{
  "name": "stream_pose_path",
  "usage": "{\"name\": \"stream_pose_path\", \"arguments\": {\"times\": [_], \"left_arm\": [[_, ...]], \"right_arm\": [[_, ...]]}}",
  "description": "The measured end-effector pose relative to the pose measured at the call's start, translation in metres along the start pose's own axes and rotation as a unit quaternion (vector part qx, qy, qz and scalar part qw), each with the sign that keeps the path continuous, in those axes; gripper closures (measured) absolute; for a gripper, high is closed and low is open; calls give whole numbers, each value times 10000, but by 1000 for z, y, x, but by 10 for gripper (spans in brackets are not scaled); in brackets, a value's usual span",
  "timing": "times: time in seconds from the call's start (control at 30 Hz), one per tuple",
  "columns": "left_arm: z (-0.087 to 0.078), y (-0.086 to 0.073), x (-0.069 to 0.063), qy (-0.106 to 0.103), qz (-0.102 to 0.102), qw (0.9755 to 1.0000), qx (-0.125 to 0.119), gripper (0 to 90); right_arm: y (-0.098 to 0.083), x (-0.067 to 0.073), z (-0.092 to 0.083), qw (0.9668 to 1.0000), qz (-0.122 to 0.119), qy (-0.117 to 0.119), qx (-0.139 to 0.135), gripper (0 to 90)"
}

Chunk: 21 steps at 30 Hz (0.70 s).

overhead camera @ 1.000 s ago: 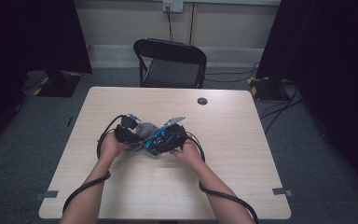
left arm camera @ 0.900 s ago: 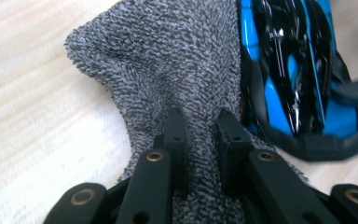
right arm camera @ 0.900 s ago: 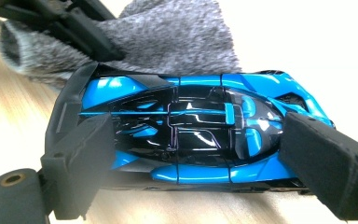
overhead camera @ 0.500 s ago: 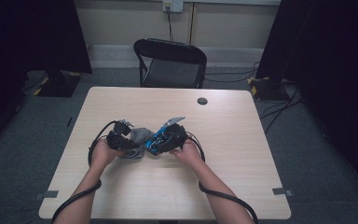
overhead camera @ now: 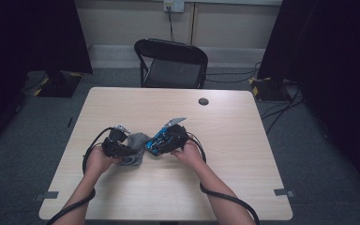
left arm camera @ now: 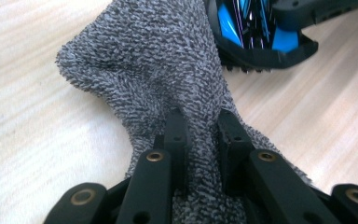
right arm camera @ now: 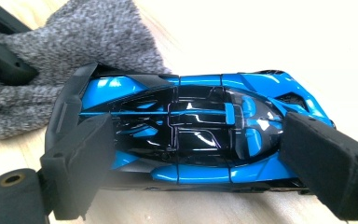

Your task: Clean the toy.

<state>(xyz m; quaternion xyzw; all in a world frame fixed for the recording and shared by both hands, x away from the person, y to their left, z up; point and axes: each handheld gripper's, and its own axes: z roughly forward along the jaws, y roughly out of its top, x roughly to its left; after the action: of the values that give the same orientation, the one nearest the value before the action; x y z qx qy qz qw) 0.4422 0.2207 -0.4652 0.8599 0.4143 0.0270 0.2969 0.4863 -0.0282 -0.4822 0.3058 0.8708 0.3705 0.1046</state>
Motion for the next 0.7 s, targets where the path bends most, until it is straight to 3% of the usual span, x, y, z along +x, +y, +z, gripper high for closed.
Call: {"name": "stream_pose_path", "arguments": {"times": [0.27,0.5,0.7], "left_arm": [[-12,-10,1,54,-7,10000,31,772],[-29,-14,6,206,-109,9996,-142,771],[-43,-7,15,372,-206,9985,-338,770]], "right_arm": [[-1,0,0,10000,-7,4,-18,100],[0,0,0,10000,-1,-3,-8,100],[0,0,0,10000,0,-2,-9,100]]}}
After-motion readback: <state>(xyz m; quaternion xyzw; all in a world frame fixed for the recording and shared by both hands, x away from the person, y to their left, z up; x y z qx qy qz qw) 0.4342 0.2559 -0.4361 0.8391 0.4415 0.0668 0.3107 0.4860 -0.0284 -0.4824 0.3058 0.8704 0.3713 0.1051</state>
